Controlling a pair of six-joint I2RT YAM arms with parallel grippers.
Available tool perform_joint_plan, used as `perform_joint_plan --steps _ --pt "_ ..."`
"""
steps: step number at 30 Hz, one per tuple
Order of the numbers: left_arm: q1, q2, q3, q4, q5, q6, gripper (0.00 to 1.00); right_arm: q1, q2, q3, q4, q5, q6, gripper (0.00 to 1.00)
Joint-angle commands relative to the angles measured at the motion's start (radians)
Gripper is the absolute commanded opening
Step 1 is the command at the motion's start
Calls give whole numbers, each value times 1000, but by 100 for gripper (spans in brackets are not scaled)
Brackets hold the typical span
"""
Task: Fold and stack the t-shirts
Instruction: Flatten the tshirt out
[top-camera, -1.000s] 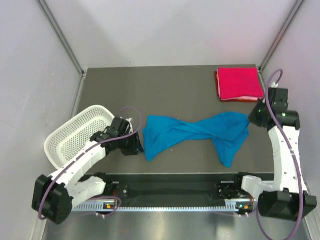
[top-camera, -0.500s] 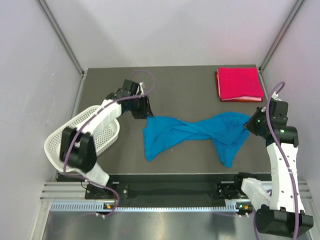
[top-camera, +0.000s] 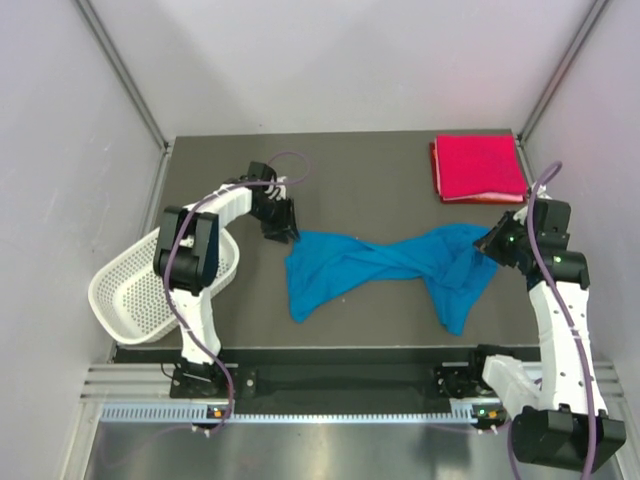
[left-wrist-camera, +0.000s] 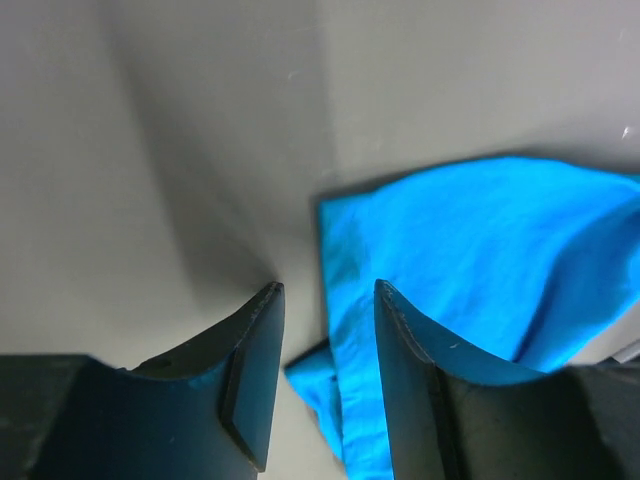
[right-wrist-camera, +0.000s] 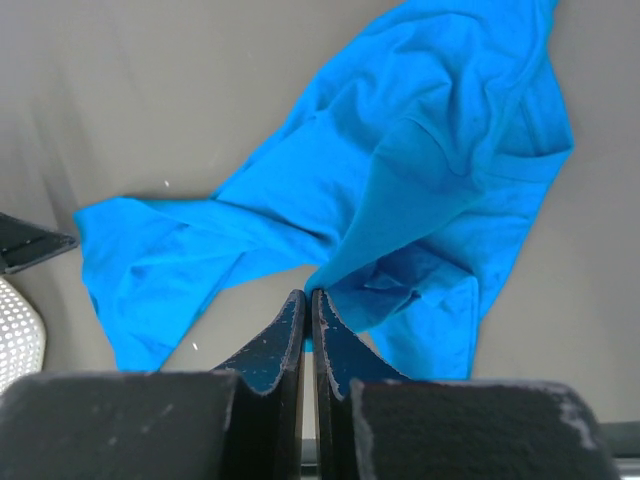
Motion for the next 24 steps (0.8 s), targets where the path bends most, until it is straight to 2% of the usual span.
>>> perform_joint_plan --steps 1,5,8,10,24 --pt "-2 28 32 74 57 49 47 -9 -12 -7 77 -33 18 0" --pt "-2 76 55 52 -2 50 47 -9 -6 -22 109 -50 23 0" --pt "-7 91 44 64 11 42 46 -9 8 -16 107 -53 18 0" --pt "-13 97 44 63 -41 44 46 -8 2 -27 121 -56 20 0" --pt "-54 114 46 45 -100 12 40 -8 -29 -39 120 -58 24 0"
